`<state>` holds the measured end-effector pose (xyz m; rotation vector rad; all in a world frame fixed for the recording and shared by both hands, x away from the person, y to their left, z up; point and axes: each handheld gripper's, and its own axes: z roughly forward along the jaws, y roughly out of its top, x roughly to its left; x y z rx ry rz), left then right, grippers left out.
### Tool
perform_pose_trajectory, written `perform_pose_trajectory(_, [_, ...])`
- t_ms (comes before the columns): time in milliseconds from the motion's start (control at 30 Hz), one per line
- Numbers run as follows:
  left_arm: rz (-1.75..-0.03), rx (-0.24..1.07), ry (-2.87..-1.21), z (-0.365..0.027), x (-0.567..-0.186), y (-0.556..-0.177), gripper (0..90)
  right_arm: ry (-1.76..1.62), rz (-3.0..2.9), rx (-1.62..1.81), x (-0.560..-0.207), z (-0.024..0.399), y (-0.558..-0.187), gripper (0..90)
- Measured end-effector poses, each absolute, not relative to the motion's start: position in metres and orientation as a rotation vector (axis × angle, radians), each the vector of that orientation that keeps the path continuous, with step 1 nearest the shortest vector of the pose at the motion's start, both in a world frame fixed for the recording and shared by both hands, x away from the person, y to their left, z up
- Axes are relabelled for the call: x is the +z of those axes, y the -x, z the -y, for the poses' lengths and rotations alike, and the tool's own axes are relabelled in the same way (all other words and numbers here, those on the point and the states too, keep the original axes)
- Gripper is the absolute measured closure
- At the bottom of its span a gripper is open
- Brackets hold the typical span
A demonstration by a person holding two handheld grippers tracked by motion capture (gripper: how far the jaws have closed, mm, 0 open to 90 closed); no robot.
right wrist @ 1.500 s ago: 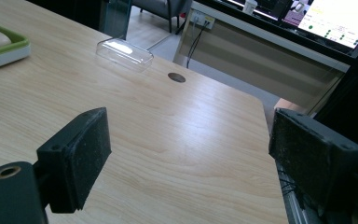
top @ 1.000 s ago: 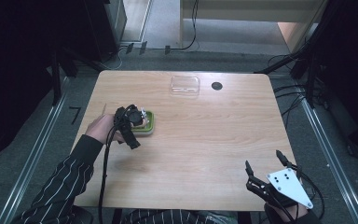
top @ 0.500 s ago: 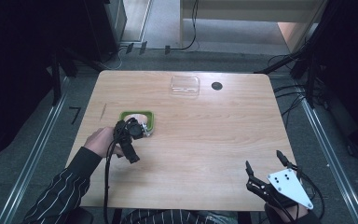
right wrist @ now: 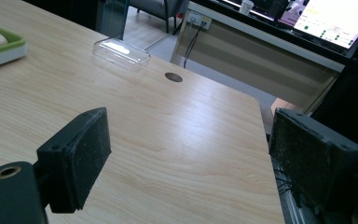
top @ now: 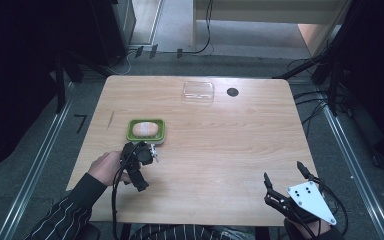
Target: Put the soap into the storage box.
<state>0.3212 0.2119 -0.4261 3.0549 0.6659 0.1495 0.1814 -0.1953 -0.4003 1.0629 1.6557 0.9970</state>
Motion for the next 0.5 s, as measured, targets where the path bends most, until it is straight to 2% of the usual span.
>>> perform_pose_trajectory(300, [-0.683,0.162,-3.016,-0.218,-0.433,-0.313,0.0,-1.072,-1.649,0.998,-0.401,0.196,-0.181,13.5])
perform_pose_trajectory(500, [-0.636,0.194,-2.988,-0.218,-0.439,-0.312,0.0,-1.072,-1.647,0.997,-0.401,0.197,-0.181,13.4])
